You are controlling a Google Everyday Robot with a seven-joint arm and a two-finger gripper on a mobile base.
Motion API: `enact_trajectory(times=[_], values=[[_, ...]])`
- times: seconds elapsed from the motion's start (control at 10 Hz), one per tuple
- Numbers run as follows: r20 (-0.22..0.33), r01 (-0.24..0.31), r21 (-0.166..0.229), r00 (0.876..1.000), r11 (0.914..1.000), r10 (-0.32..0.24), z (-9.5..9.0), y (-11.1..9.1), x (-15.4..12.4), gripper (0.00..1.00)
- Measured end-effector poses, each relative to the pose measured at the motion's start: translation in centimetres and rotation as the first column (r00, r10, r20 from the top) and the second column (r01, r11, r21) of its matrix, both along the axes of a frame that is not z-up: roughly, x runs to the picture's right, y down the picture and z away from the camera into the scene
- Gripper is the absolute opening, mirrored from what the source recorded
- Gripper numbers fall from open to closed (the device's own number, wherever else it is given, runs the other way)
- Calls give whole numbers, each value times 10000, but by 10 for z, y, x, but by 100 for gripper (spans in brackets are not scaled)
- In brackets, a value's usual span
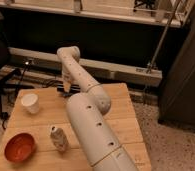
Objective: Place the eraser on the white sponge
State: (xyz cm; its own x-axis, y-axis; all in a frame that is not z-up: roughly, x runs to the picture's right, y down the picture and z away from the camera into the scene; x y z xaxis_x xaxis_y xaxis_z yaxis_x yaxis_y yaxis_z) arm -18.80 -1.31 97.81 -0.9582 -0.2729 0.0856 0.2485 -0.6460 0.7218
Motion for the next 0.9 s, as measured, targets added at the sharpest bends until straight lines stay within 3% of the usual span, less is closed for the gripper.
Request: enact_trajectory(times=[0.4, 0.7, 0.9], values=[[-400, 241, 297, 9989, 9993, -229, 6, -4, 2, 46], [-693, 436, 57, 9967, 9990, -431, 5, 3, 11, 77], [-753, 408, -98, 9963, 9991, -414, 3, 6, 13, 80]])
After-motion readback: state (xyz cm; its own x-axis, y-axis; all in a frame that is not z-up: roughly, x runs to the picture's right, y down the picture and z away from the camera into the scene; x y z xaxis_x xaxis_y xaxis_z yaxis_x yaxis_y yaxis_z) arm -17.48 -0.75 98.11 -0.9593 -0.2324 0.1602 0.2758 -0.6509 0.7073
